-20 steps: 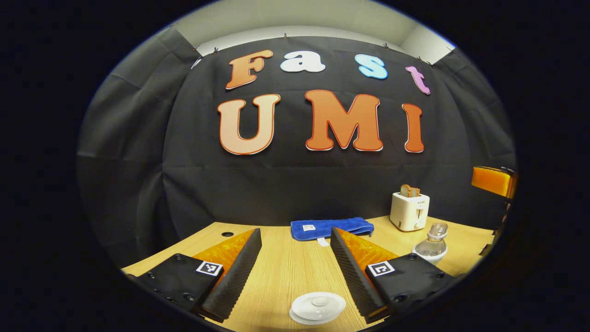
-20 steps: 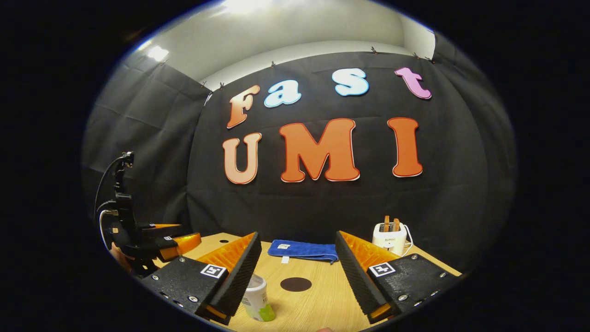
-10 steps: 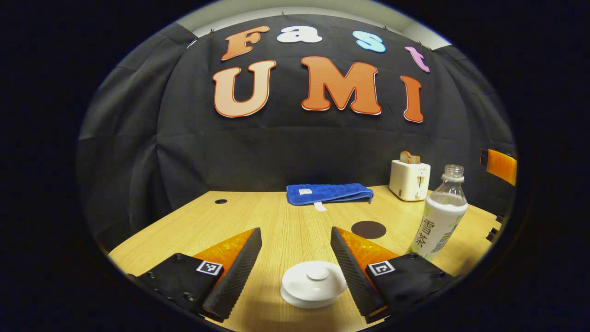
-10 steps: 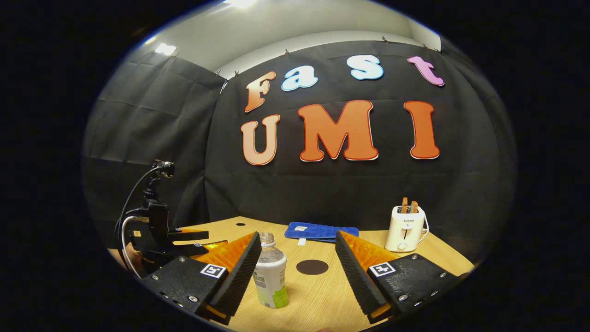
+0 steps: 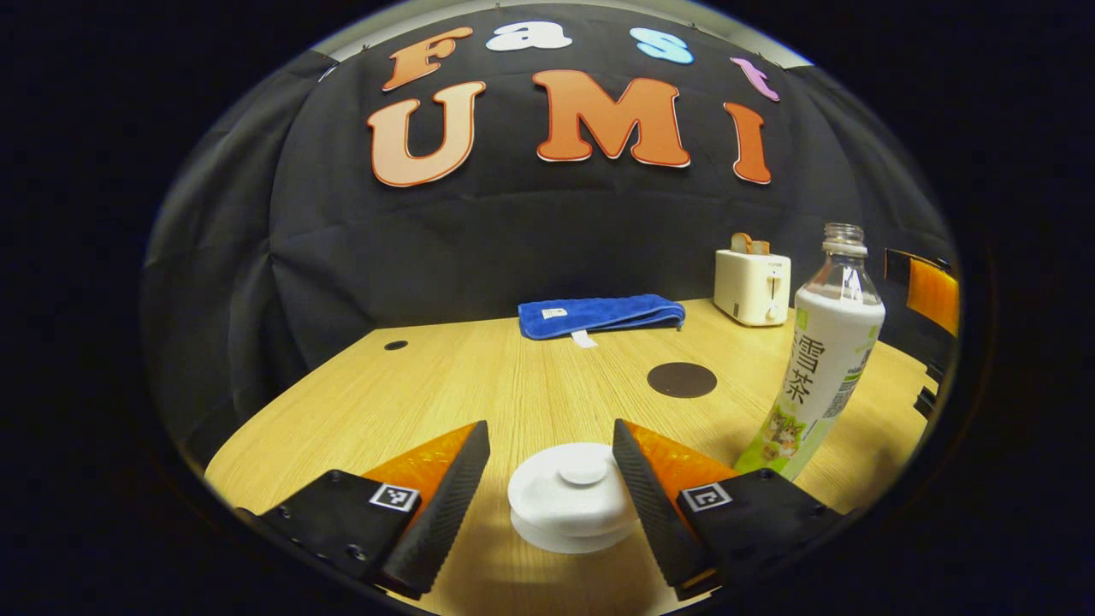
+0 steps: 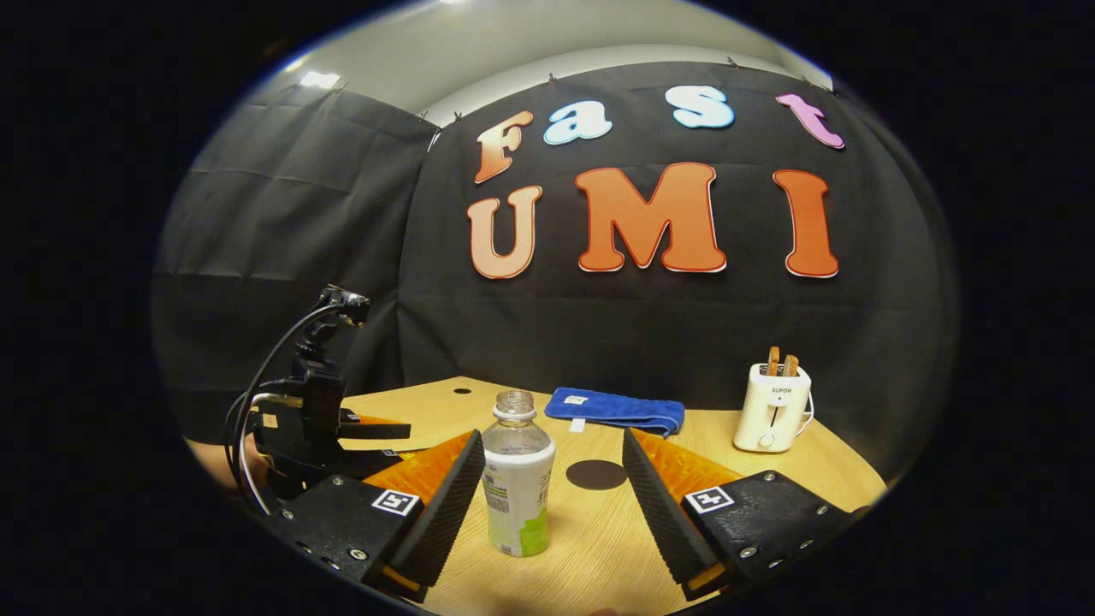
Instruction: Open the teacup lid with one hand, grasp the water bottle and pour water into the teacup with the other hand; after pouring, place the water bottle on the coaster and then close the teacup lid.
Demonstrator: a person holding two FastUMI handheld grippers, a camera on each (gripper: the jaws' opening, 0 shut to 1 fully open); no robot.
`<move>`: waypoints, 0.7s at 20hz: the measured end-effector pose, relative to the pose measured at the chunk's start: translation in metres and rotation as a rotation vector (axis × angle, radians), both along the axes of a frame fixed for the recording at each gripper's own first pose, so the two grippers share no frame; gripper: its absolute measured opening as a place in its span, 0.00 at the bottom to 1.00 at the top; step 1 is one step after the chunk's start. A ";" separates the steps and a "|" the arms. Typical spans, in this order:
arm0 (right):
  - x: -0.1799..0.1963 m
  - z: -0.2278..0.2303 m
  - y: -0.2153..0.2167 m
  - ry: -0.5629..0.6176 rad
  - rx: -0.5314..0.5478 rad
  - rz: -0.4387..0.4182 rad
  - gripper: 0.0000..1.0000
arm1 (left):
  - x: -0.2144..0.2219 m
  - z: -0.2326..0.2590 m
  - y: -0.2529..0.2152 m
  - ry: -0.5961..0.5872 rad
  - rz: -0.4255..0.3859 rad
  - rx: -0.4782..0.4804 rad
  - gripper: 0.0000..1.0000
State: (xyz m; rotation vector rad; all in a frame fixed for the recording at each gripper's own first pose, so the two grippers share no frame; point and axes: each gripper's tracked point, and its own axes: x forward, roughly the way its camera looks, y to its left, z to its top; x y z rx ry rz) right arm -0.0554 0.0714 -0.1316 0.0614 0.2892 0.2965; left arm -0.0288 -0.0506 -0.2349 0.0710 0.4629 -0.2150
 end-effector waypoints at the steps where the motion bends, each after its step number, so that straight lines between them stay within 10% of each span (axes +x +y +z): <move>1: -0.001 -0.003 0.000 0.005 -0.001 0.002 0.97 | 0.002 -0.001 -0.004 0.004 -0.013 0.003 0.80; 7: -0.004 -0.011 0.002 0.032 -0.005 0.016 0.97 | 0.003 -0.008 -0.009 0.045 -0.040 0.030 0.62; 10: -0.003 -0.011 0.001 0.032 0.002 0.019 0.97 | 0.002 -0.009 -0.011 0.061 -0.047 0.051 0.32; 14: -0.004 -0.014 0.001 0.035 0.003 0.027 0.97 | 0.006 -0.009 -0.011 0.056 -0.035 0.033 0.35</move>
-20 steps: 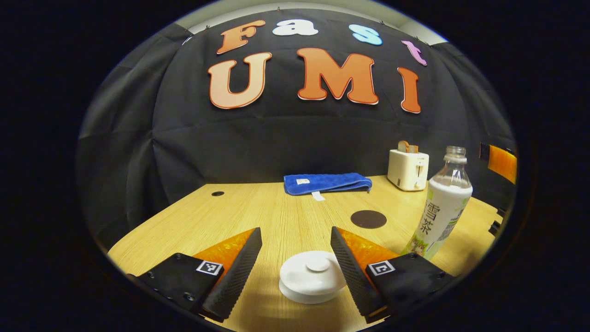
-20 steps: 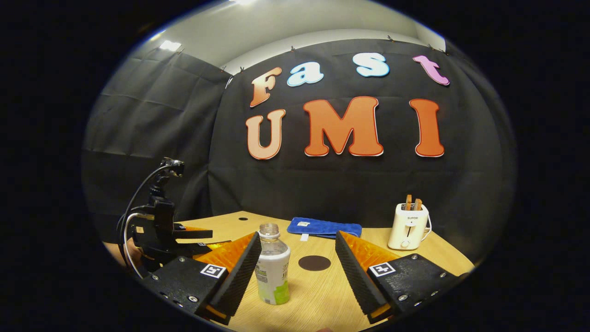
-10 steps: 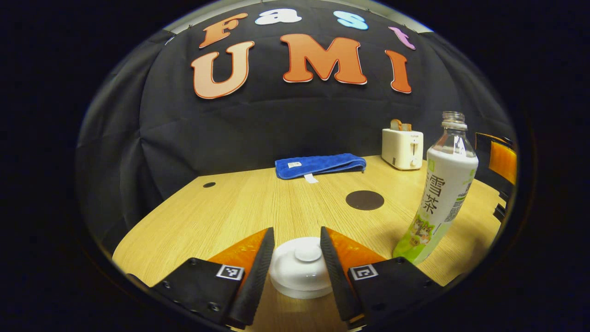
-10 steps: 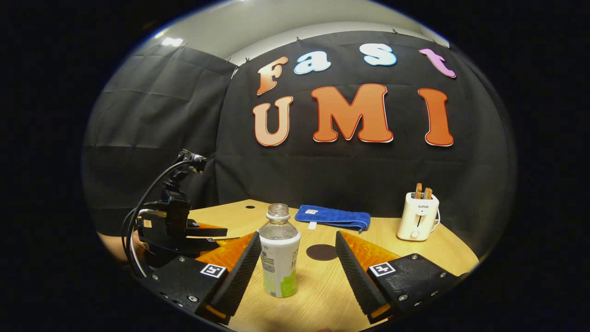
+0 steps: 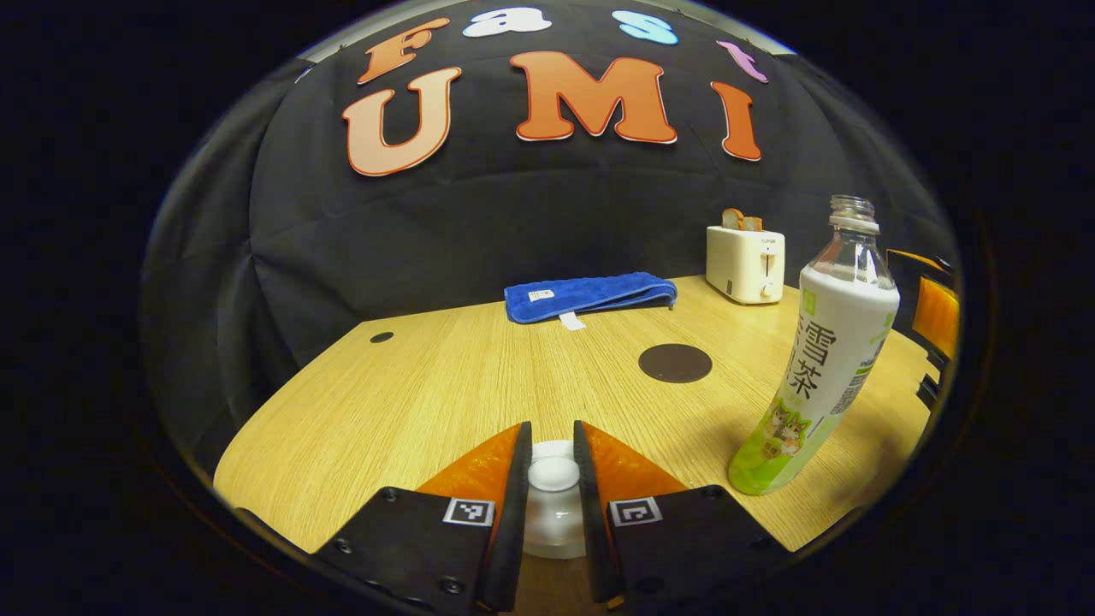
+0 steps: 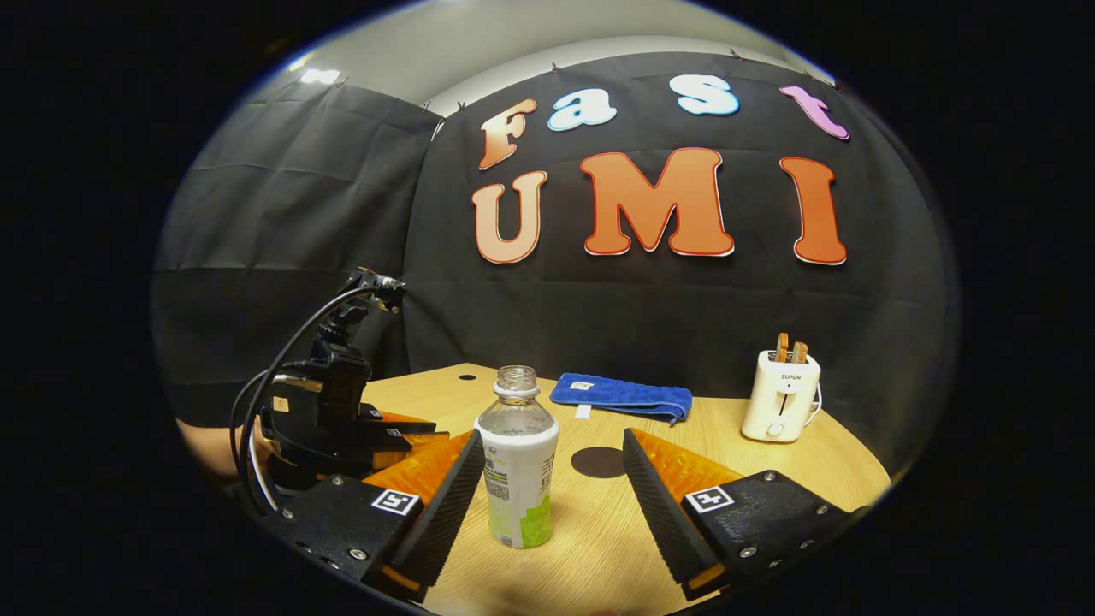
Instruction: Open the teacup lid with one hand, grasp the water bottle and pour water into the teacup with the other hand; after pouring, place the water bottle on the coaster and then close the teacup lid.
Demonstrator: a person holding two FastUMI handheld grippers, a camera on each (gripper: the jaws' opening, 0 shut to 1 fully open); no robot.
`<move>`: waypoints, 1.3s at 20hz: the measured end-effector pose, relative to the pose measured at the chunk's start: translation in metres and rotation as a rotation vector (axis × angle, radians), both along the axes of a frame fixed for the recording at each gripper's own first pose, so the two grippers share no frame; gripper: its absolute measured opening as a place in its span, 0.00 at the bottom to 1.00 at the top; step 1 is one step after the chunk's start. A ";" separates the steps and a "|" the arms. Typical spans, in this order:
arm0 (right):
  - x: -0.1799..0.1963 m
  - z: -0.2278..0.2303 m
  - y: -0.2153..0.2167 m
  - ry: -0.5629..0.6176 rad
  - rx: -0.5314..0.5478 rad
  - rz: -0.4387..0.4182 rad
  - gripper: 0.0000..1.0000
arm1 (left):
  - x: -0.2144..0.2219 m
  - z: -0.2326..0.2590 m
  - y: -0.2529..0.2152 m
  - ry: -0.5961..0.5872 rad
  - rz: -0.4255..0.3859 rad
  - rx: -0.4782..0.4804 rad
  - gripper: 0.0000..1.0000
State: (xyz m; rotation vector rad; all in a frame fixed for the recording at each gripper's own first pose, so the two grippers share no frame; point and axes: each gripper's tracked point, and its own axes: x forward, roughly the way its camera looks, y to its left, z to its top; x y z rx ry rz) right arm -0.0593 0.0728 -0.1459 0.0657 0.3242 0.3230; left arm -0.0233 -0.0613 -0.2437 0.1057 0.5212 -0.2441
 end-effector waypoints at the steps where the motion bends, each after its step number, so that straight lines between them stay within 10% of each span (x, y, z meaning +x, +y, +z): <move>1: -0.001 -0.002 0.001 0.001 0.000 0.005 0.97 | -0.001 -0.002 0.000 0.002 -0.002 -0.001 0.31; 26: 0.007 -0.091 0.042 0.230 -0.027 0.006 0.91 | 0.011 0.028 0.075 -0.143 0.162 0.028 0.35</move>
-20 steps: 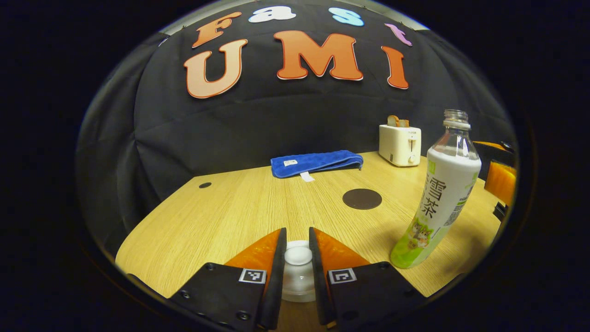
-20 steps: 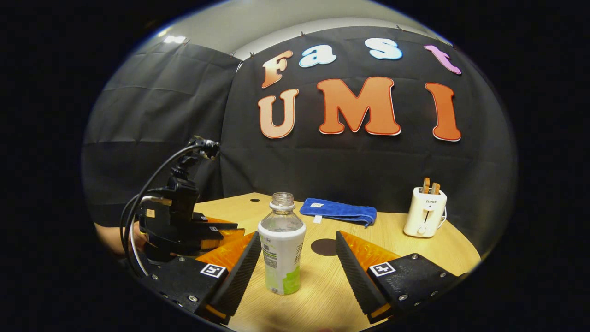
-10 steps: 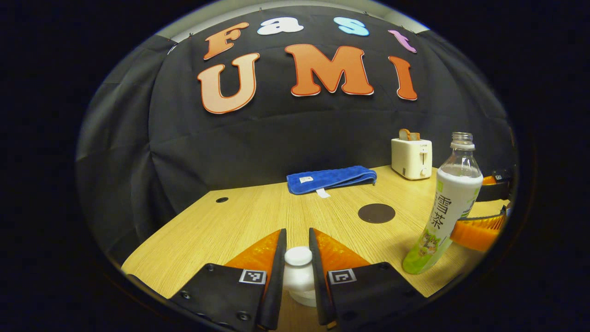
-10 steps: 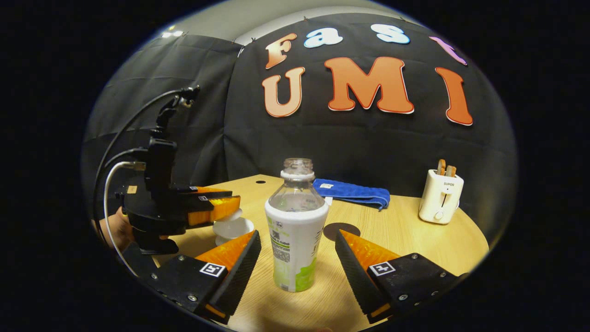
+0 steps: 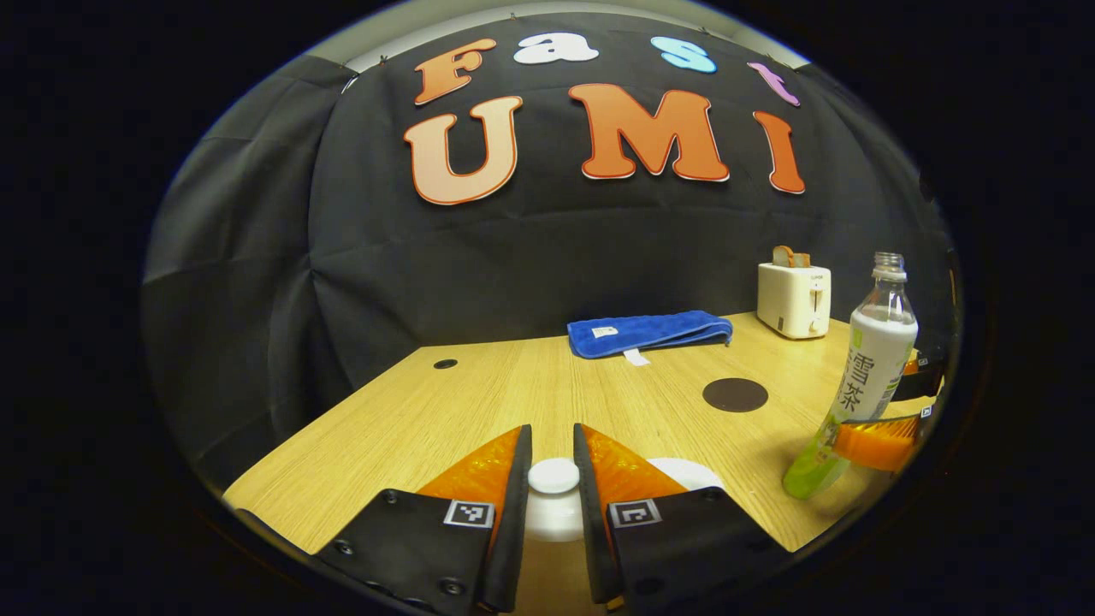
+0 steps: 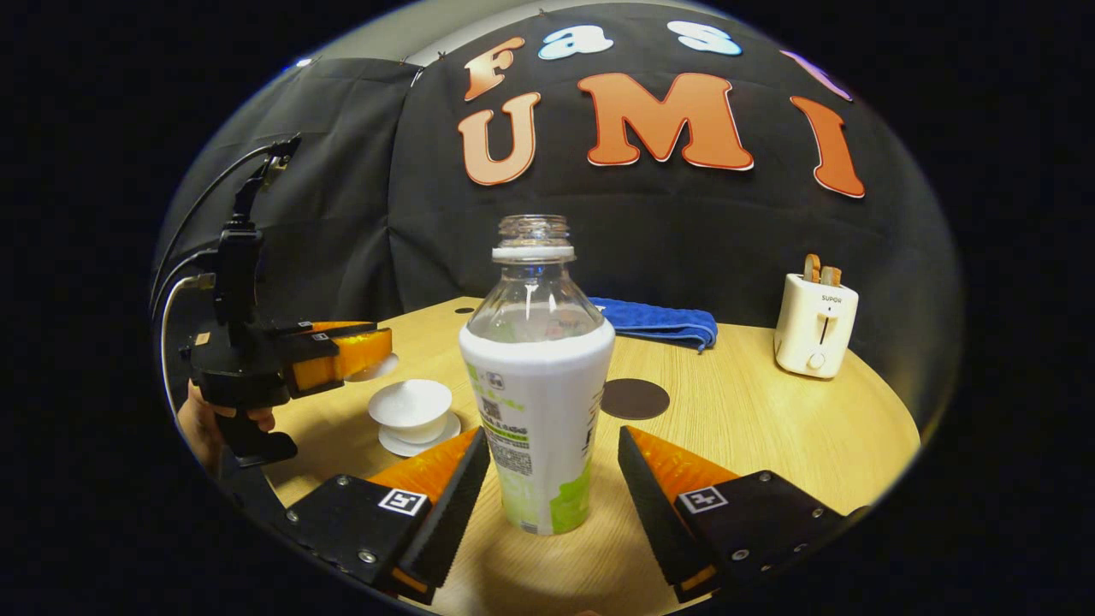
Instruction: Open the teacup lid with one hand, grasp the water bottle and pour water into the teacup with the other hand; after pouring, place the water bottle on the coaster and then close the teacup lid.
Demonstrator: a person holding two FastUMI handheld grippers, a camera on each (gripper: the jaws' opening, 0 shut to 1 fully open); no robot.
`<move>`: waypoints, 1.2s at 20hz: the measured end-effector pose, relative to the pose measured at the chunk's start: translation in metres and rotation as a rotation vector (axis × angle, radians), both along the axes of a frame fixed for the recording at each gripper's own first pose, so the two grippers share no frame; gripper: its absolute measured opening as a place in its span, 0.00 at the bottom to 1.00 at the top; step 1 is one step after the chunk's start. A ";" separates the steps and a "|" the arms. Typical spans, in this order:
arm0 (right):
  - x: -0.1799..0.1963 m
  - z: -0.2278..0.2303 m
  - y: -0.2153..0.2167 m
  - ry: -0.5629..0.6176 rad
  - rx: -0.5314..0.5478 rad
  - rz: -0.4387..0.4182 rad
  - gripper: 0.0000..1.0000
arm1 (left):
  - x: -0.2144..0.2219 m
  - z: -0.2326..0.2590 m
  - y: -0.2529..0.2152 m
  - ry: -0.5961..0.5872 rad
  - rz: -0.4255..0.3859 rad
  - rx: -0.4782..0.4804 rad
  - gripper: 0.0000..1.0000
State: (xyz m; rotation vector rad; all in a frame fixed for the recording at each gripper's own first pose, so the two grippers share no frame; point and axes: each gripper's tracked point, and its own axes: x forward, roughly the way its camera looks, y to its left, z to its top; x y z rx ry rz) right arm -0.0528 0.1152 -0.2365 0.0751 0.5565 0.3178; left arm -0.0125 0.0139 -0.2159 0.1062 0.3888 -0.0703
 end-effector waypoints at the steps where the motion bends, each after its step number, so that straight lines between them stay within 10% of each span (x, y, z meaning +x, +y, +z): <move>1: 0.003 0.001 0.001 -0.009 -0.003 -0.003 0.84 | -0.001 -0.001 0.004 0.001 0.005 0.003 0.35; 3: 0.003 0.000 0.001 -0.001 -0.021 -0.006 0.67 | -0.002 -0.002 0.010 0.002 0.014 0.004 0.35; 9: 0.006 0.002 0.006 0.019 -0.076 0.015 0.66 | -0.006 -0.007 0.033 -0.002 0.047 0.000 0.34; 24: 0.045 0.012 0.002 -0.145 -0.590 0.170 0.66 | -0.019 -0.012 0.087 -0.005 0.130 0.007 0.35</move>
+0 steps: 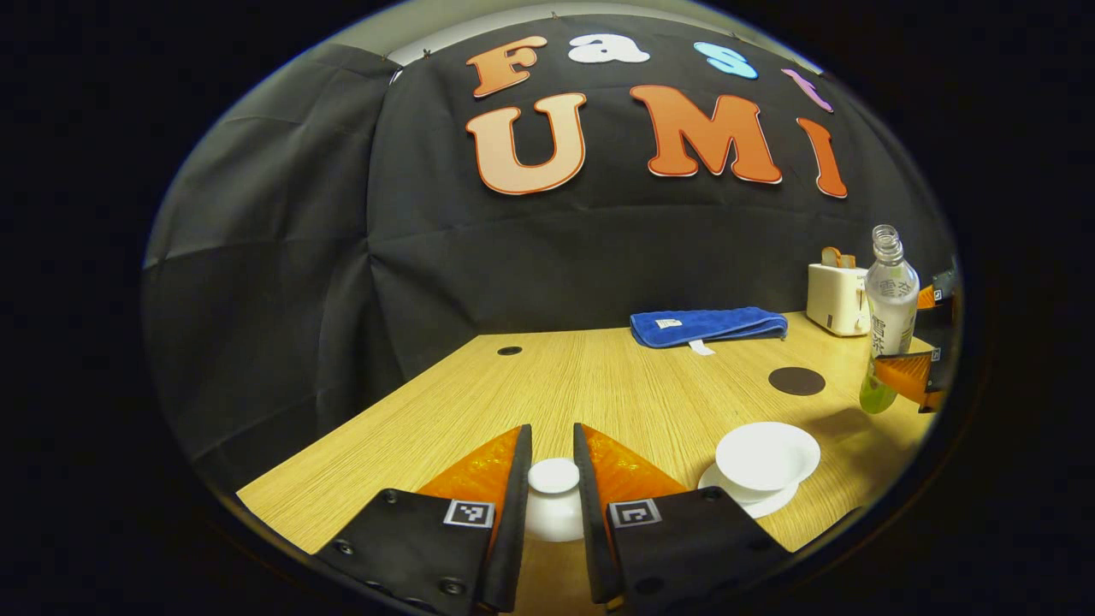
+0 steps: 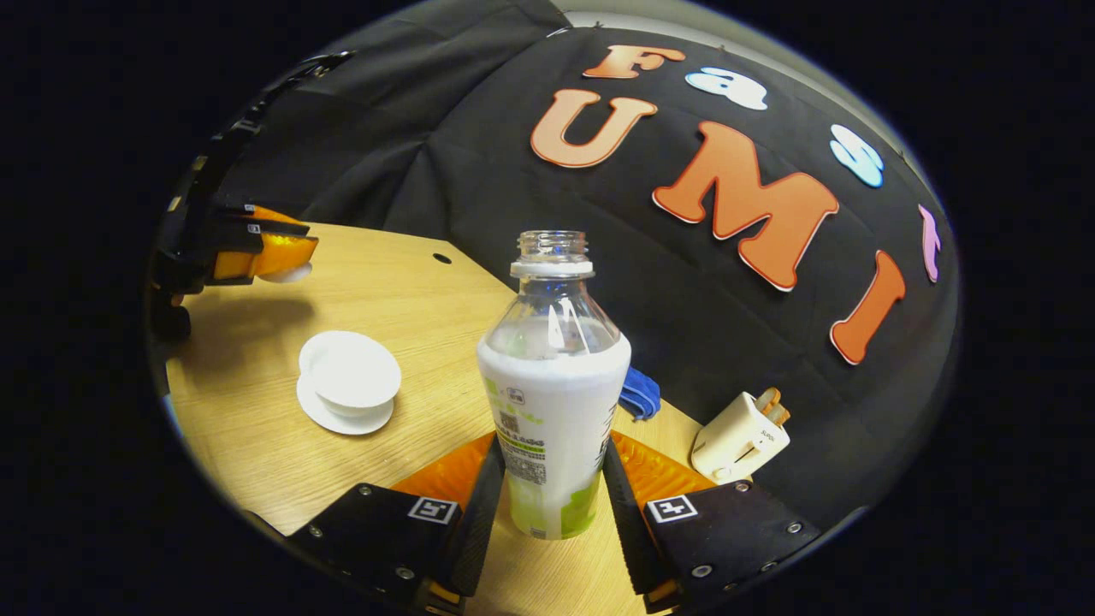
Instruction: Open the teacup lid with one hand, grasp the water bottle and pour water into the teacup with the other hand; after pouring, place the water bottle on the coaster and then close the teacup lid.
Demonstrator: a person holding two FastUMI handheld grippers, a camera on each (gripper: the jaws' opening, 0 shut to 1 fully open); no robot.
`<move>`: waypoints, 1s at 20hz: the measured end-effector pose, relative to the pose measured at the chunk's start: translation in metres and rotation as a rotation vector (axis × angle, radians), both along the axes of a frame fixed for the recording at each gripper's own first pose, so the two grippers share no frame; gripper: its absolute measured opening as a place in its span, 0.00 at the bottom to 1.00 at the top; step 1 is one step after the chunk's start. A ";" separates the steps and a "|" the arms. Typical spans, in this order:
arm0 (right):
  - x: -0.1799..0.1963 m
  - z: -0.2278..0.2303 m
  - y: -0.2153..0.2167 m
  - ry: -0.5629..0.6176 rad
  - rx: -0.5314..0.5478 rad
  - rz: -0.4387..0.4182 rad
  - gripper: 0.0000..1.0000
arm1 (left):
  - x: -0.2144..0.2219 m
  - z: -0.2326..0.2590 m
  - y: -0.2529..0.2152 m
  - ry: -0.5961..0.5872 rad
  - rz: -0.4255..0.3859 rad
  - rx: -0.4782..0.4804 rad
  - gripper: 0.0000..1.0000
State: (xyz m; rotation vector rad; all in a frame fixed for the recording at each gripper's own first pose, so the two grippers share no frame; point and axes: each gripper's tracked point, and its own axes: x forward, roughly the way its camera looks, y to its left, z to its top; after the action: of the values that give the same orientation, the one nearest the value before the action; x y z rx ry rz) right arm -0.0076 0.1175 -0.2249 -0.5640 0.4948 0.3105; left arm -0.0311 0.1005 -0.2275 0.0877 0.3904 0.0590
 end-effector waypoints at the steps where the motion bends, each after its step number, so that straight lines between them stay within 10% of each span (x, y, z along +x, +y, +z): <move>1: 0.002 -0.002 -0.001 -0.008 -0.032 0.012 0.65 | 0.000 -0.001 0.002 -0.001 0.004 0.003 0.35; 20: 0.022 -0.023 0.020 -0.146 -0.560 0.309 0.65 | -0.002 -0.003 0.025 -0.002 0.036 -0.012 0.35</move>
State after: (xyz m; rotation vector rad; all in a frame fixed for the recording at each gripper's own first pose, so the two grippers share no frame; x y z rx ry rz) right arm 0.0147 0.1371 -0.2475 -1.2053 0.3483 0.4234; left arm -0.0334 0.1256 -0.2301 0.0690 0.3904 0.0924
